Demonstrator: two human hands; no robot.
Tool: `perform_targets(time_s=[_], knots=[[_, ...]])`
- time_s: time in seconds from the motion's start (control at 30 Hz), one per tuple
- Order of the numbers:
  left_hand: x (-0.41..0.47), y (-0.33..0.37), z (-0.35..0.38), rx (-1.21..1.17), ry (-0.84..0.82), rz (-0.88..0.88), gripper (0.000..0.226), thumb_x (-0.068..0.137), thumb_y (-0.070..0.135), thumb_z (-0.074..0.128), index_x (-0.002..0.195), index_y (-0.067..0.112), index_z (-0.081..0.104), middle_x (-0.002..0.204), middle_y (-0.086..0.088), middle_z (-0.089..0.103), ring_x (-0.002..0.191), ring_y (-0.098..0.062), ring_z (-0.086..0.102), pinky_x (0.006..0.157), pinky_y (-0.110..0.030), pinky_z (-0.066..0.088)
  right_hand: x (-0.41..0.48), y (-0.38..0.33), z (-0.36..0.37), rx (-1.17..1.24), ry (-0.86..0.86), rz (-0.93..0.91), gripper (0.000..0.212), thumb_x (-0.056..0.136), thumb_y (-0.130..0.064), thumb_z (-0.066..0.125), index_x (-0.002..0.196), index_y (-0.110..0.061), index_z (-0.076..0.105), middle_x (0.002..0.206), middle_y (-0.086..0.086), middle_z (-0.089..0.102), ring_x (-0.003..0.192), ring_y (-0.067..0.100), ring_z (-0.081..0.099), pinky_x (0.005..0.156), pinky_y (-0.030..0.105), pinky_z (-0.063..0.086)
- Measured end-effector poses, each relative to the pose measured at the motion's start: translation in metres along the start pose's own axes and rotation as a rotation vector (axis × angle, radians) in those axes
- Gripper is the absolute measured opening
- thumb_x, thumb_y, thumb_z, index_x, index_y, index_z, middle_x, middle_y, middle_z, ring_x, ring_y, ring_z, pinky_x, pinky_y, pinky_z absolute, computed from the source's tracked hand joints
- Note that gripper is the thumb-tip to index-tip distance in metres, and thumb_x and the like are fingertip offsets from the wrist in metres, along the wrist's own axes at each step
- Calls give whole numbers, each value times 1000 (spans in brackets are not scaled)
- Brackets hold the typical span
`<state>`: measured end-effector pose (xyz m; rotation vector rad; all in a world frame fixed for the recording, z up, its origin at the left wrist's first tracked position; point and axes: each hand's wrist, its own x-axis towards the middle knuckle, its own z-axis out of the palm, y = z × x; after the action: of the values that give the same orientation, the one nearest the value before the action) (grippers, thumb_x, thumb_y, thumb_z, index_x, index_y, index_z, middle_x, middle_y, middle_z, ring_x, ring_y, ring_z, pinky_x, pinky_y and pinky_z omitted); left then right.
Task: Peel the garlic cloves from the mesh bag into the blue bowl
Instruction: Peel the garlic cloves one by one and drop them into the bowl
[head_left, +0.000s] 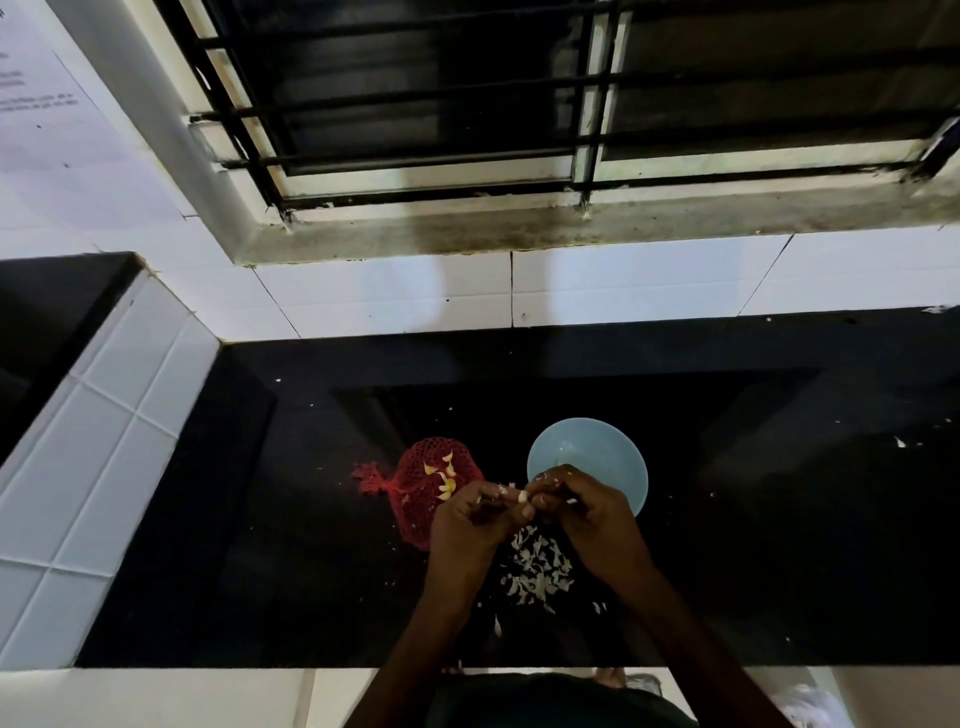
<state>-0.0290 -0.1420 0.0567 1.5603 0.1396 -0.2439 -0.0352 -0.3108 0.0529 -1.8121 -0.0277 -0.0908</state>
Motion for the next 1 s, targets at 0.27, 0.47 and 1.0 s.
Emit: perform_targets(time_s=[0.27, 0.47, 1.0], knots=[[1, 10, -4, 41, -81, 70, 15, 79, 9, 83, 90, 7, 73, 90, -6, 78, 89, -23, 76, 83, -35, 62, 10, -5, -3, -108, -124, -23, 20, 91, 1, 65, 91, -19, 63, 92, -10, 64, 92, 12, 64, 76, 23, 53], [1, 10, 0, -71, -29, 26, 22, 80, 8, 82, 100, 5, 72, 94, -11, 78, 93, -27, 76, 83, -37, 61, 6, 2, 16, -318, -105, -104, 43, 85, 13, 54, 96, -26, 43, 96, -18, 47, 82, 2, 54, 65, 21, 42], [-14, 9, 2, -225, -34, -93, 29, 89, 20, 68, 116, 10, 75, 107, -10, 77, 100, -19, 72, 92, -33, 58, -2, -1, 22, -235, 95, -118, 20, 100, -45, 49, 103, -26, 54, 106, -20, 53, 97, 2, 59, 76, 14, 48]])
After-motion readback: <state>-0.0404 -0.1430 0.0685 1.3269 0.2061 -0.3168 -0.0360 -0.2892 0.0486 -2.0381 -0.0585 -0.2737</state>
